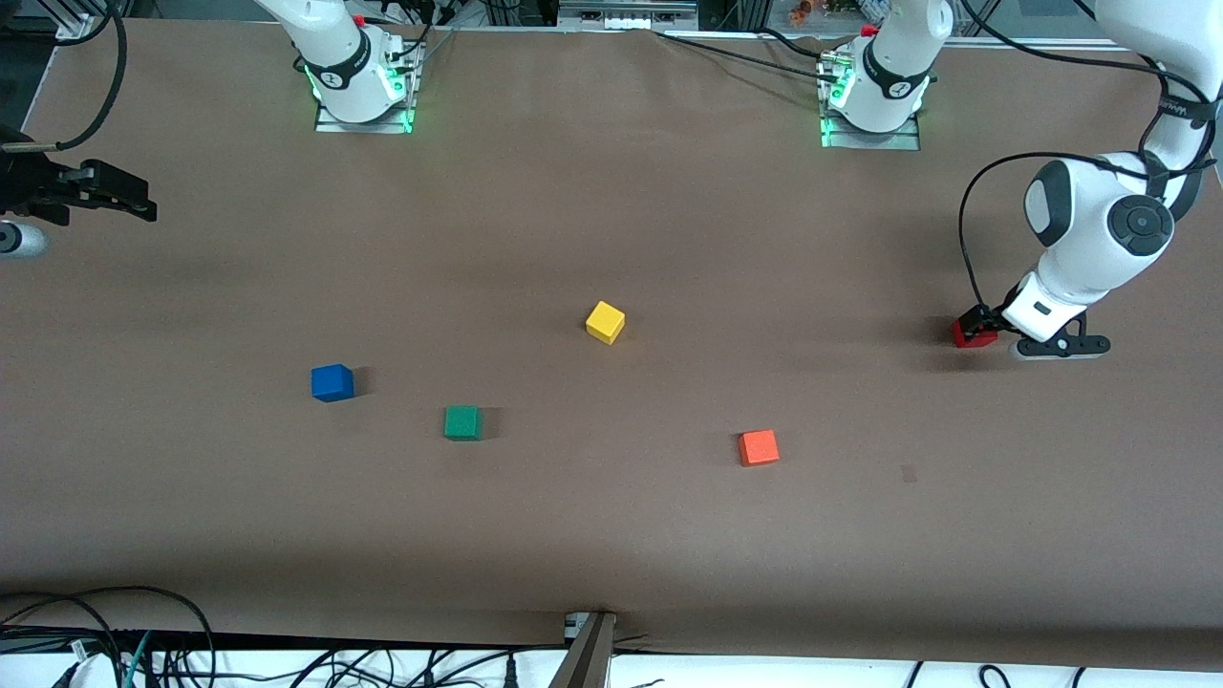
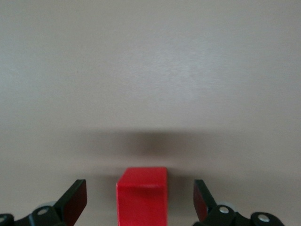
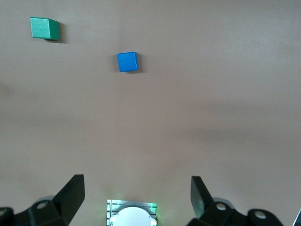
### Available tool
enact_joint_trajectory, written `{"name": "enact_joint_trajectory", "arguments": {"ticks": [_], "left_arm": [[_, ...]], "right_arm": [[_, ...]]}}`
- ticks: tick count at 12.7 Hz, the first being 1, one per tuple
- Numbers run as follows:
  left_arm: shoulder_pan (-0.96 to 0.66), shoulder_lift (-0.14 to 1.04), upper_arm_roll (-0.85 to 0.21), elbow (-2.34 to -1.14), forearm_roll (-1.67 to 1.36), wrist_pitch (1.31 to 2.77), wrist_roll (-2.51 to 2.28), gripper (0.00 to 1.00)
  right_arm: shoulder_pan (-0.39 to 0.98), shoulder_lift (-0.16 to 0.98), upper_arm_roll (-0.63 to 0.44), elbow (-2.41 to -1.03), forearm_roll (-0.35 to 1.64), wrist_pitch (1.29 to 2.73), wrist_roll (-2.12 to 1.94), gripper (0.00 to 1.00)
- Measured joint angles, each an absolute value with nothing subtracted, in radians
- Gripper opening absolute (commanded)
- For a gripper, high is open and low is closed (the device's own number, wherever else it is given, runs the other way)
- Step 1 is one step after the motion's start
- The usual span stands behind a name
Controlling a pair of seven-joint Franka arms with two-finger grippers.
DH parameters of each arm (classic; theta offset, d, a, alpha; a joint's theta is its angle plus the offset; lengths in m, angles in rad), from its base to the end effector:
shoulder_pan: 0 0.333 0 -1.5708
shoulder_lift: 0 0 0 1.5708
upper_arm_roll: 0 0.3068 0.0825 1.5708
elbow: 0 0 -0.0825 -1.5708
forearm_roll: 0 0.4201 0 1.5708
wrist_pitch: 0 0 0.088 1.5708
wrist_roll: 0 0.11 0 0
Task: Pass red block to right arm, stack on blue
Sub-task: 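Reach the left gripper down over the red cube, then close the left gripper on the red cube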
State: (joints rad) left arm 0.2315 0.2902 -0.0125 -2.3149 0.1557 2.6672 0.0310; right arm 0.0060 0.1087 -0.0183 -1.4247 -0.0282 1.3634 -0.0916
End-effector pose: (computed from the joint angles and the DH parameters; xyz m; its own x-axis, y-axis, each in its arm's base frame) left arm 0.5348 0.1143 0.1800 0.9972 0.0501 0.0547 0.0542 -0.9955 -0.0775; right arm 0.6001 -0.0103 0.6040 0.9825 0.0733 -0.1711 0.0770 -0.9969 0.0146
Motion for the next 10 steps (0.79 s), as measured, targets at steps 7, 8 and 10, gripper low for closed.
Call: {"name": "enact_joint_trajectory", "arguments": {"ticks": [7, 8, 10], "left_arm": [[0.248, 0.383, -0.021, -2.354, 0.156, 2.769, 0.05, 0.83], [0.25, 0.387, -0.02, -2.355, 0.156, 2.769, 0.059, 0.52], [0.261, 0.39, -0.02, -2.355, 0.156, 2.77, 0.069, 0.11]], "right_arm": [[0.006, 0.109, -0.018, -1.425, -0.028, 1.363, -0.092, 1.0], [0.006, 0.109, -0.018, -1.425, -0.028, 1.363, -0.092, 1.0], [0.006, 0.109, -0.018, -1.425, -0.028, 1.363, -0.092, 1.0]]}}
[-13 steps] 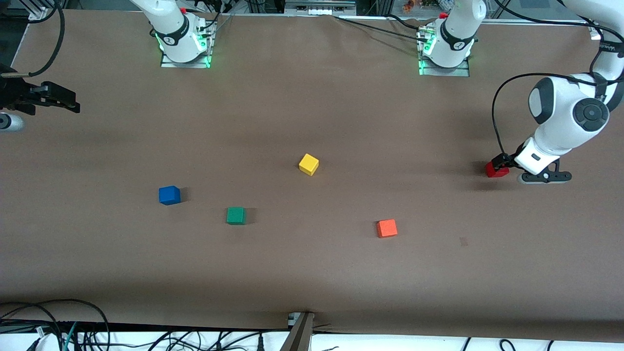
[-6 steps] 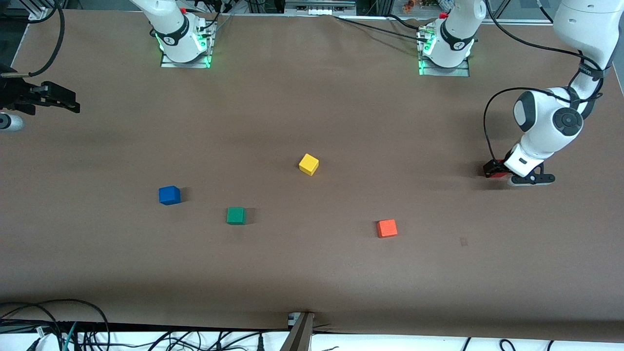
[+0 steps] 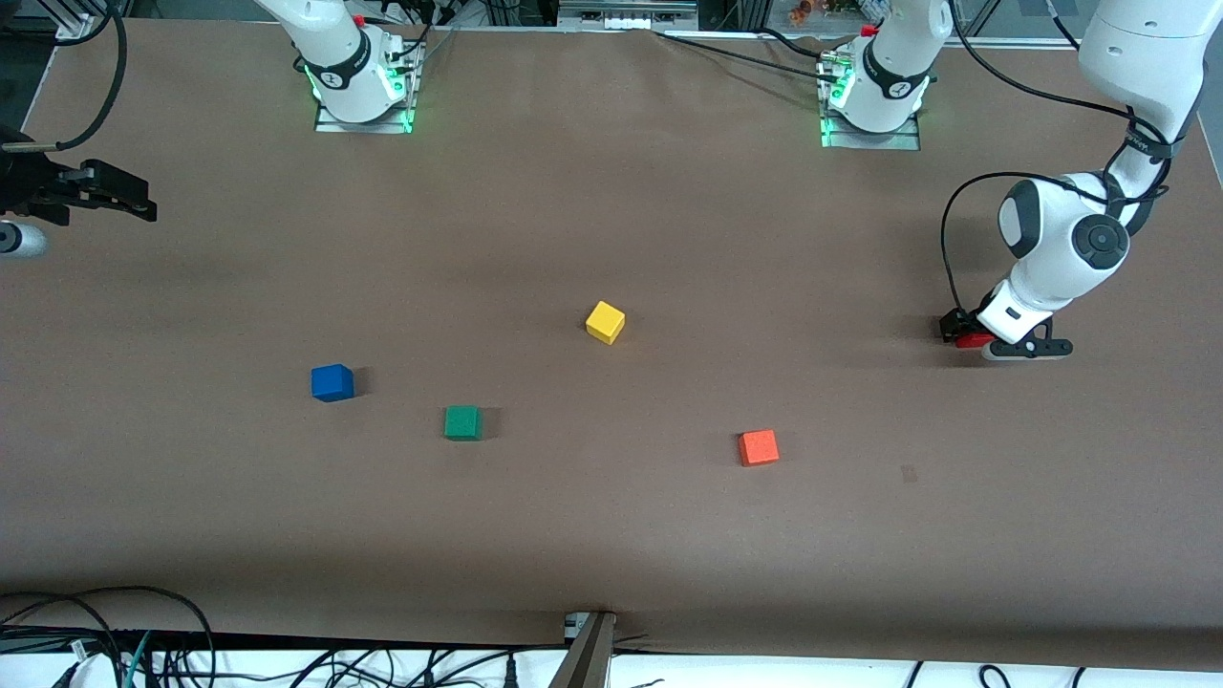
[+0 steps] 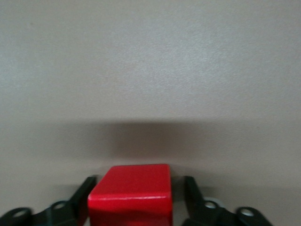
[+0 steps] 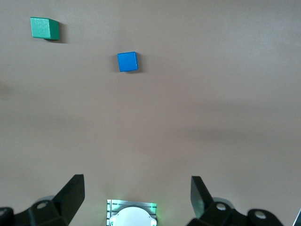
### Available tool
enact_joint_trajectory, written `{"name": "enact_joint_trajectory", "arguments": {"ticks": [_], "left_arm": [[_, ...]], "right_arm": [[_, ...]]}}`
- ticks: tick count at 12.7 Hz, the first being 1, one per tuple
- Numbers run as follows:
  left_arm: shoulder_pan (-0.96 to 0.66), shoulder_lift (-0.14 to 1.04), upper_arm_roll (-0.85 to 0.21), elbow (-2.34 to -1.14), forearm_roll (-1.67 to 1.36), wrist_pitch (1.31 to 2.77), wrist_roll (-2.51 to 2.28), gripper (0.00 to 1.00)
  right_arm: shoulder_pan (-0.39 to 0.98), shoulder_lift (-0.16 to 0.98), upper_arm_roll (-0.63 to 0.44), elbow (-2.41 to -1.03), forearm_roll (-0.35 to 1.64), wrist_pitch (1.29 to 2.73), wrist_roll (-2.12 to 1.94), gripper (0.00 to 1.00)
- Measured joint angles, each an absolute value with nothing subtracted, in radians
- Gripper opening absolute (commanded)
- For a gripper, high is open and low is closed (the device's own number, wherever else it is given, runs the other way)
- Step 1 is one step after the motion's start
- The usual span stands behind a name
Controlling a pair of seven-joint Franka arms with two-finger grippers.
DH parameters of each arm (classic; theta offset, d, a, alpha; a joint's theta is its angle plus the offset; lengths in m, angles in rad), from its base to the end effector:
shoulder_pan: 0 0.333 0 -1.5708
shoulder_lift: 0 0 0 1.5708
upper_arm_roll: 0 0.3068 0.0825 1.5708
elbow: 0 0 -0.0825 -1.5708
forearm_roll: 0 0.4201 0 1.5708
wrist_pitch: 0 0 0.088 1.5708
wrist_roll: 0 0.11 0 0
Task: Pass red block to right arm, stack on blue
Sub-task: 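Close the left gripper on the red cube, then lift the red cube with the left gripper toward the table middle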
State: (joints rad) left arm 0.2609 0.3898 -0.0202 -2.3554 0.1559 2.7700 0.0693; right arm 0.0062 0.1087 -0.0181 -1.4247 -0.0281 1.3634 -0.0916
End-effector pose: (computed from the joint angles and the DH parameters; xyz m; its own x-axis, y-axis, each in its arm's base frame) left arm 0.5082 0.1172 0.1219 0.9994 0.0279 0.0179 0.0289 -0.9981 -0.0538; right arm 0.6001 -0.0101 0.6040 0.9825 0.0738 -0.1711 0.0774 -0.9969 0.0144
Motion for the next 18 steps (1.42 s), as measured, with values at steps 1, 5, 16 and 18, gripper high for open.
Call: {"name": "enact_joint_trajectory", "arguments": {"ticks": [1, 5, 16, 18], "left_arm": [[0.263, 0.388, -0.02, -2.354, 0.156, 2.772, 0.071, 0.03], [0.263, 0.384, -0.023, -2.347, 0.156, 2.776, 0.092, 0.01], [0.266, 0.405, -0.143, -1.959, 0.113, 2.313, 0.235, 0.0], [0.266, 0.408, -0.174, -1.936, -0.053, 2.304, 0.416, 0.0]], "right_arm": [[0.006, 0.109, -0.018, -1.425, -0.028, 1.363, -0.092, 1.0], [0.007, 0.11, -0.017, -1.425, -0.022, 1.364, -0.091, 1.0], [0.008, 0.144, -0.017, -1.425, -0.015, 1.363, -0.091, 1.0], [0.008, 0.154, -0.017, -1.425, -0.015, 1.363, -0.091, 1.0]]}}
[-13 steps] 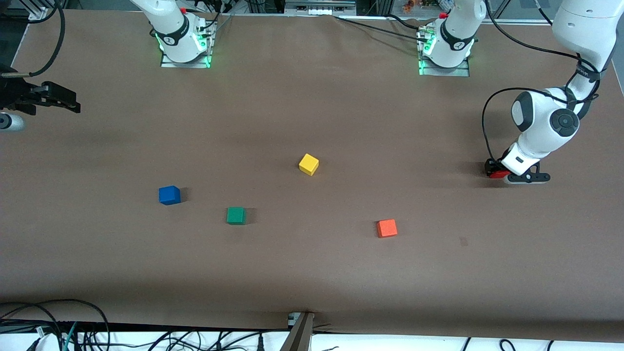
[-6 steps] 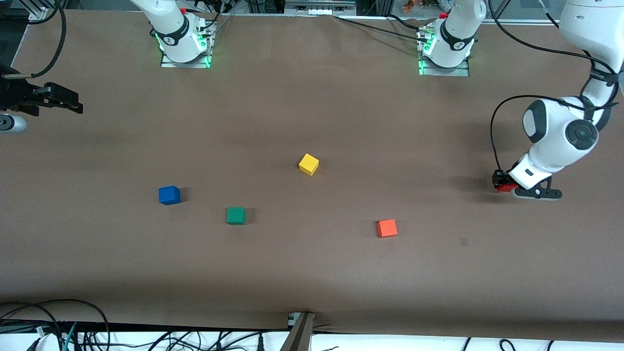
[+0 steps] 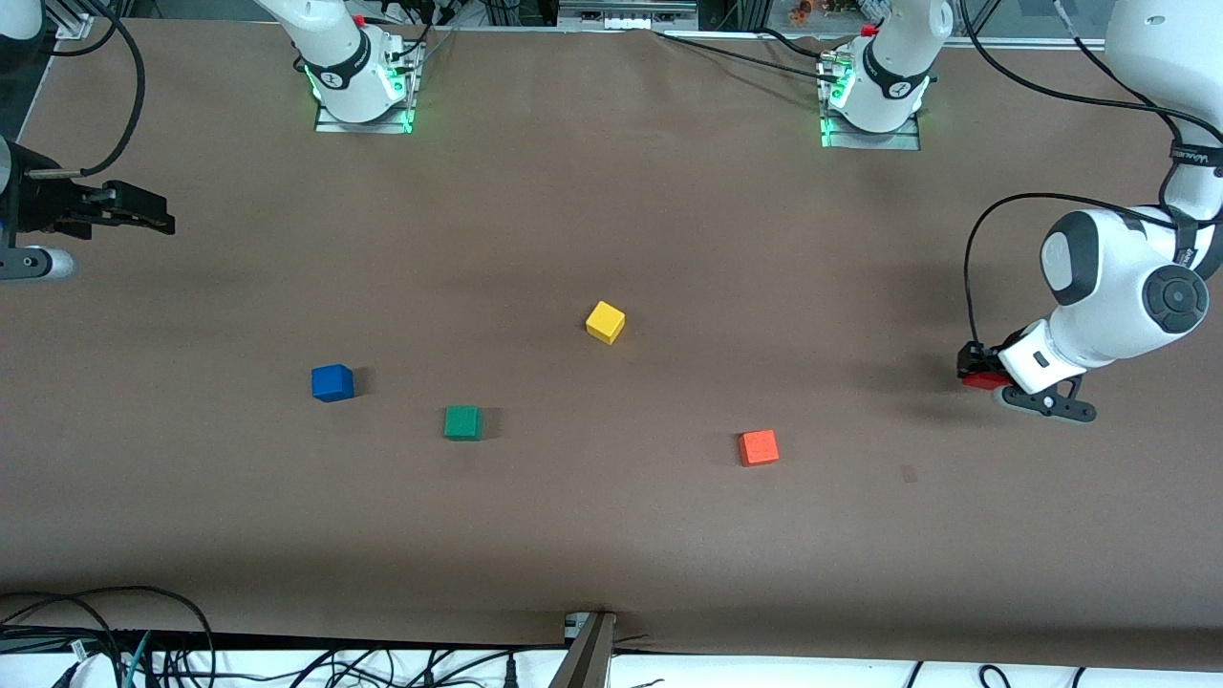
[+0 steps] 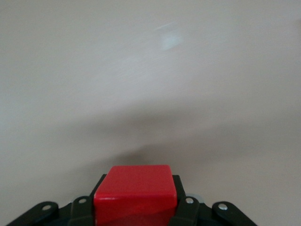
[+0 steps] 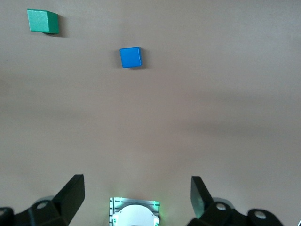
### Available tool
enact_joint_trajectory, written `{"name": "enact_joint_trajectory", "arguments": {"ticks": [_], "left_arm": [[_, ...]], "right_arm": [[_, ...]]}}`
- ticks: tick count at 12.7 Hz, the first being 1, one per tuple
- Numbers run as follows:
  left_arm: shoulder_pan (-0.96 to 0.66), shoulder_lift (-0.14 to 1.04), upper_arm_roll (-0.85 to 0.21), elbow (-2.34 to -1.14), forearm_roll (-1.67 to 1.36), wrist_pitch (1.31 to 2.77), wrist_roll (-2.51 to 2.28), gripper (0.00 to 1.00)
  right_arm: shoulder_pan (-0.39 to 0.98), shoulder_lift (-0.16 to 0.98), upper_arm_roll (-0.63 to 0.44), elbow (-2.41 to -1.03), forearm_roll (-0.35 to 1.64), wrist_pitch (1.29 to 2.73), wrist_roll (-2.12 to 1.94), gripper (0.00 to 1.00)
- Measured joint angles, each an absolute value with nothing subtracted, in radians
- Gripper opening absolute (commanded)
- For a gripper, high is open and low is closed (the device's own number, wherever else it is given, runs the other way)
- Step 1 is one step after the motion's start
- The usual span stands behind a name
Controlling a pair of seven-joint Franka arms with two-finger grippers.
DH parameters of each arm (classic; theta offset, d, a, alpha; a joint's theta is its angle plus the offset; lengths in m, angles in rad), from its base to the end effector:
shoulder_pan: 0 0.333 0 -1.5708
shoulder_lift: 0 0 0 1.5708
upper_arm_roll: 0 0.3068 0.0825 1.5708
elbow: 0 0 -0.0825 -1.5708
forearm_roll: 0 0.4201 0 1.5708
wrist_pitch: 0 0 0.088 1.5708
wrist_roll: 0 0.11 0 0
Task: Pass red block to right arm, stack on blue
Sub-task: 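Lift the red cube with the left gripper toward the table middle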
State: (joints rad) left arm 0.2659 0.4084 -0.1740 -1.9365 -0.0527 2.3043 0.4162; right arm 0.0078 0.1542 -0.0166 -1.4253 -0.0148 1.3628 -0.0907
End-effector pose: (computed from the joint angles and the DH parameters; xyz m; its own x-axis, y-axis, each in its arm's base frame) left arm 0.6369 0.0599 0.2375 0.9624 -0.2715 0.0082 -0.2707 -0.9560 0.1127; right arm 0.6117 -0.0065 0.5760 0.9733 0.0786 -0.2156 0.0800 -0.9968 -0.0022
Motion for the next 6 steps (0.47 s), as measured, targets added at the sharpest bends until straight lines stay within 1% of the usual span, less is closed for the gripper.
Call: {"name": "enact_joint_trajectory", "arguments": {"ticks": [3, 6], "left_arm": [[0.263, 0.435, -0.201, -1.893, -0.351, 2.303, 0.811, 0.0], [0.249, 0.492, -0.243, -1.847, -0.511, 2.303, 1.063, 0.01]], "right_arm": [[0.008, 0.155, -0.017, -1.425, -0.015, 1.363, -0.091, 1.0], [0.008, 0.155, -0.016, -1.425, -0.015, 1.361, -0.091, 1.0]]}}
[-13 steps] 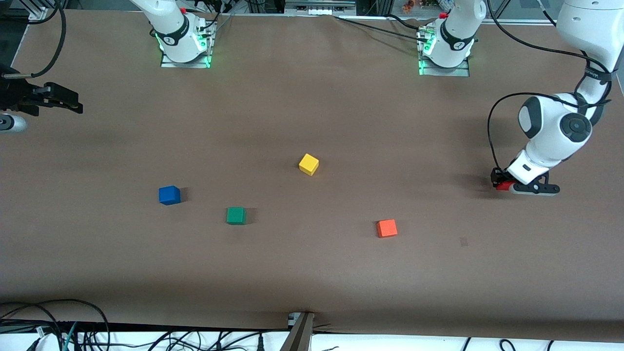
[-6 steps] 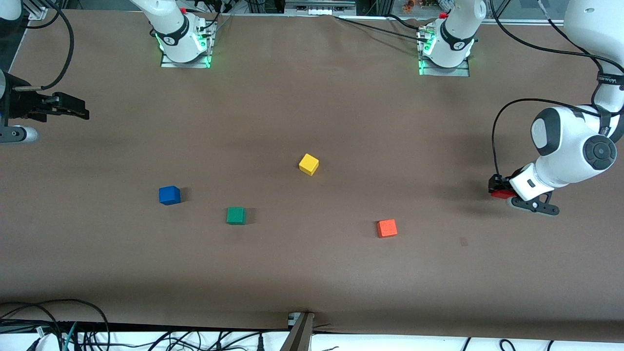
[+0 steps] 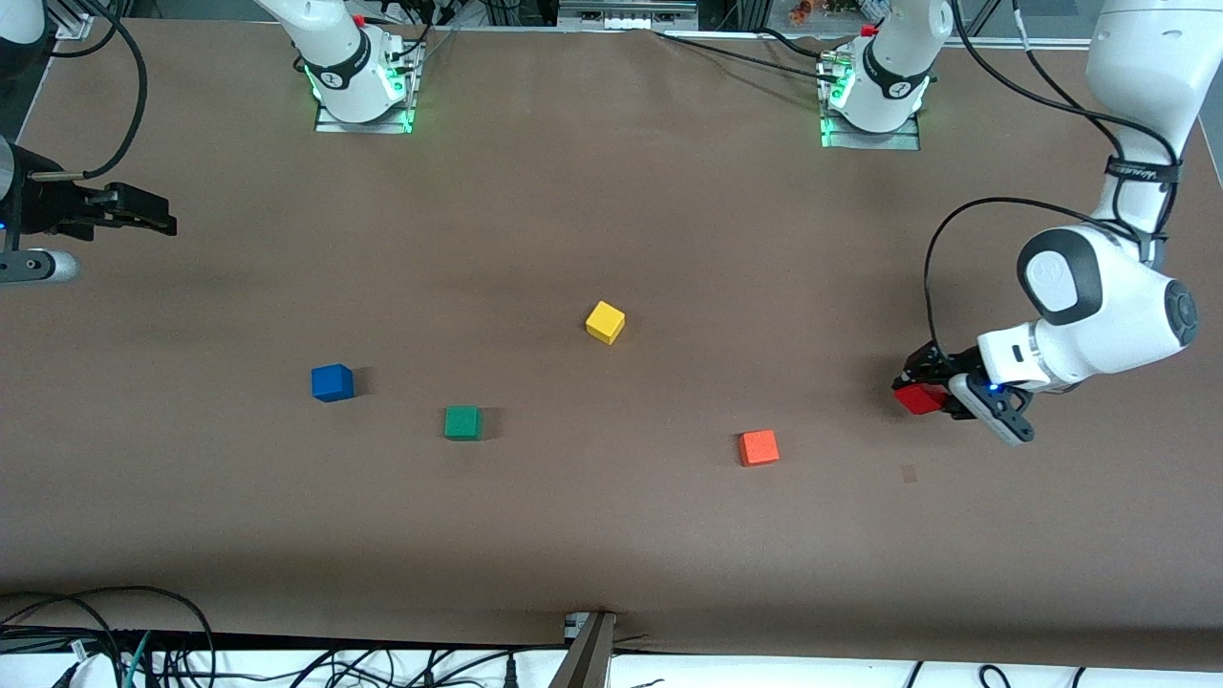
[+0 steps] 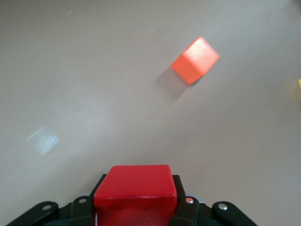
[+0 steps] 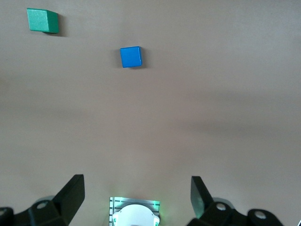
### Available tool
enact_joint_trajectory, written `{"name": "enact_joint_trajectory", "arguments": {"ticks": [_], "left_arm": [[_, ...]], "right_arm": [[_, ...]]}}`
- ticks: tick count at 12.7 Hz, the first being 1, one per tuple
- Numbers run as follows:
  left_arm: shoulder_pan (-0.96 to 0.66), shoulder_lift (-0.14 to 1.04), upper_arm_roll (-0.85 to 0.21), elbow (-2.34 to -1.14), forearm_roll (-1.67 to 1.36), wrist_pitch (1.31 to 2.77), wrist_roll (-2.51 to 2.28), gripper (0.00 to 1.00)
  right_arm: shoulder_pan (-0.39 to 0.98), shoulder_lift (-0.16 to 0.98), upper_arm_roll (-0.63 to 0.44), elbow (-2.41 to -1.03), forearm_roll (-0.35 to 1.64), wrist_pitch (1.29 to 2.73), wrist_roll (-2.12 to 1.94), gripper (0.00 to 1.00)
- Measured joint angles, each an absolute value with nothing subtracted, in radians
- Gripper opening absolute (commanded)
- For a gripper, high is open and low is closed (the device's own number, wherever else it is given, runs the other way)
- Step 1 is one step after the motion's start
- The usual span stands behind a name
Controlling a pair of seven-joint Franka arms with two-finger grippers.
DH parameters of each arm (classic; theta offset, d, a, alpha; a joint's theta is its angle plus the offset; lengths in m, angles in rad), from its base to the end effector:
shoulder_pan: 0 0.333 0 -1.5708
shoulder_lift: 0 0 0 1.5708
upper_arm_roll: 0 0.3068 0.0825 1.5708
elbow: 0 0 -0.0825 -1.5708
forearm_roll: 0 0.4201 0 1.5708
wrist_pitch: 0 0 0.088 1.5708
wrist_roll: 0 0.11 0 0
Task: Pass red block to right arm, stack on blue
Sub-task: 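Lift the red cube with the left gripper toward the table middle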
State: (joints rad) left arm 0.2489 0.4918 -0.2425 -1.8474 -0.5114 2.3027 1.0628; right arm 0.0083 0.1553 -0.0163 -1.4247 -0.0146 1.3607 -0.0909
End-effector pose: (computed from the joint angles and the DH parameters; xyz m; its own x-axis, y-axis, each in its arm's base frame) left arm 0.6647 -0.0003 0.2309 0.7701 -0.5424 0.3356 -0.6353 -0.6993 0.3276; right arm 0.6117 -0.0060 0.5755 0.9727 0.0796 -0.2182 0.0810 -0.9967 -0.0027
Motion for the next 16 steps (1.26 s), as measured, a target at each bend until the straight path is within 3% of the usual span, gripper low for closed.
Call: {"name": "enact_joint_trajectory", "arguments": {"ticks": [2, 3, 9, 12, 16], "left_arm": [[0.25, 0.539, -0.283, -1.796, -0.621, 2.302, 1.235, 0.04], [0.25, 0.553, -0.311, -1.779, -0.657, 2.299, 1.315, 0.0], [0.241, 0.612, -0.535, -1.717, -0.963, 2.293, 1.638, 0.0], [0.213, 0.668, -0.624, -1.649, -1.067, 2.294, 1.729, 0.0], [0.069, 0.679, -0.633, -1.638, -1.288, 2.361, 1.91, 0.0]], "right_arm": [[0.008, 0.163, -0.016, -1.425, -0.015, 1.36, -0.092, 1.0], [0.008, 0.169, -0.016, -1.425, -0.015, 1.359, -0.093, 1.0], [0.008, 0.204, -0.016, -1.427, 0.077, 1.34, -0.093, 1.0], [0.005, 0.252, -0.018, -1.429, 0.221, 1.339, -0.093, 1.0], [-0.023, 0.349, -0.023, -1.434, 0.494, 1.338, -0.117, 1.0]]}}
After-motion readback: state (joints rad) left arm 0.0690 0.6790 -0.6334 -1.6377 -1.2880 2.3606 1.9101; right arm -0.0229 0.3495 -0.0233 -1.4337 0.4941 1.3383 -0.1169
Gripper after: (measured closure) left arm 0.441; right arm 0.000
